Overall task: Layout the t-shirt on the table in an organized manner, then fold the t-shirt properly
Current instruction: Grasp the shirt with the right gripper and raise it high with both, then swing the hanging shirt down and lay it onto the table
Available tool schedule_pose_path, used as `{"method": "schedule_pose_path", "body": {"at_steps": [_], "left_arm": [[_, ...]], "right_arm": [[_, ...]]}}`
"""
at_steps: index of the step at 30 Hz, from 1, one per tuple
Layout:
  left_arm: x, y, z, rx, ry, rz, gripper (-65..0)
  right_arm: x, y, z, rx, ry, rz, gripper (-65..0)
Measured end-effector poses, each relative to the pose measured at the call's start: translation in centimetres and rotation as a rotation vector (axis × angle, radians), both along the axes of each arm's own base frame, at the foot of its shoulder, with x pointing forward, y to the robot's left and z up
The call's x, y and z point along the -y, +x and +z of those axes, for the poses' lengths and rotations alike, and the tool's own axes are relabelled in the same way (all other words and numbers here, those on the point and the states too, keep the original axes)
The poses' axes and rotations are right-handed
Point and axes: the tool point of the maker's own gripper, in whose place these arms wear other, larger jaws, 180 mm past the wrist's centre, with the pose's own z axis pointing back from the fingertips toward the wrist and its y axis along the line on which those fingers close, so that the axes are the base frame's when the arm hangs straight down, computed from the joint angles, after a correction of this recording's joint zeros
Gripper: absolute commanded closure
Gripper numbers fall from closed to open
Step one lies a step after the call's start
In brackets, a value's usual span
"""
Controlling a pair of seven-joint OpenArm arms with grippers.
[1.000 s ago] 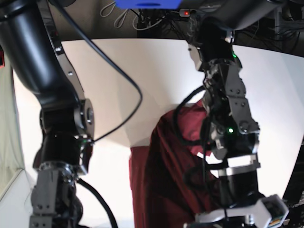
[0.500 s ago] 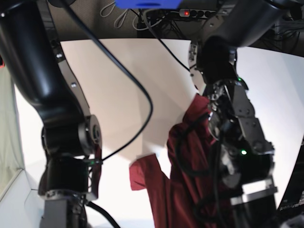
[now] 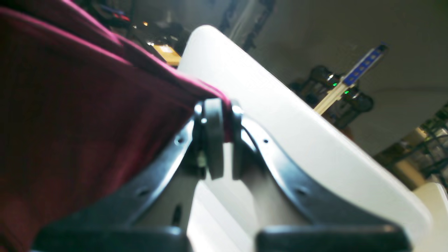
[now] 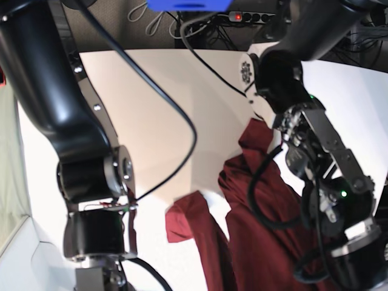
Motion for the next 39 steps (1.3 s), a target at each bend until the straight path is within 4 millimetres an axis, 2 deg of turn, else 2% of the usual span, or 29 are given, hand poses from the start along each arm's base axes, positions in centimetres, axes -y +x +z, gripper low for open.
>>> {"method": "schedule_pose_path", "body": {"at_steps": [3, 5, 10, 15, 16, 18, 22, 23, 25, 27, 29, 32, 39], "left_arm": [[-1.5, 0.1, -2.2, -0.047, -0.023, 0.036, -0.3], [-2.2, 0.3, -4.5, -0.110, -0.037, 0.055, -0.3], [-1.6, 0.6, -8.7, -0.189, -0.084, -0.018, -0.3], [2.9, 1.1, -13.2, -0.318, -0.036, -0.130, -0.3], [3.8, 1.1, -13.9, -0.337, -0.030, -0.156, -0.3], [5.7, 0.9, -15.2, -0.372, -0.011, -0.202, -0.3], [7.6, 0.4, -18.1, -0.455, 0.000, -0.252, -0.3], [8.1, 0.3, -18.6, -0.468, 0.003, -0.263, -0.3], [9.6, -0.2, -19.5, -0.489, 0.013, -0.302, -0.3], [11.3, -0.8, -20.7, -0.521, 0.019, -0.351, -0.3], [12.8, -1.3, -21.4, -0.536, 0.027, -0.388, -0.3], [14.9, -2.0, -22.1, -0.557, 0.039, -0.445, -0.3], [19.8, -3.3, -21.7, -0.548, 0.079, -0.579, -0.3]], "right_arm": [[-1.3, 0.0, -0.6, 0.003, -0.023, 0.006, 0.0], [-2.3, -0.4, -0.6, -0.002, -0.006, 0.040, 0.0], [-3.6, -1.2, -0.7, -0.006, -0.004, 0.055, 0.0], [-3.1, -3.2, 2.6, 0.103, 0.026, 0.057, 0.0], [-3.2, -3.5, 2.7, 0.112, 0.035, 0.065, 0.0], [-3.5, -3.8, 1.4, 0.096, 0.059, 0.085, 0.0], [-3.0, -2.3, -5.1, -0.048, 0.015, 0.043, 0.0], [-2.7, -2.1, -6.0, -0.073, 0.006, 0.031, 0.0], [-2.5, -2.0, -6.1, -0.072, 0.010, 0.029, 0.0], [-2.8, -2.4, -4.8, -0.035, 0.040, 0.051, 0.0], [-2.4, -2.6, -4.8, -0.030, 0.042, 0.051, 0.0], [-0.7, -2.4, -6.2, -0.036, 0.020, 0.014, 0.0], [1.9, -2.9, -8.6, -0.036, -0.002, -0.029, 0.0]]}}
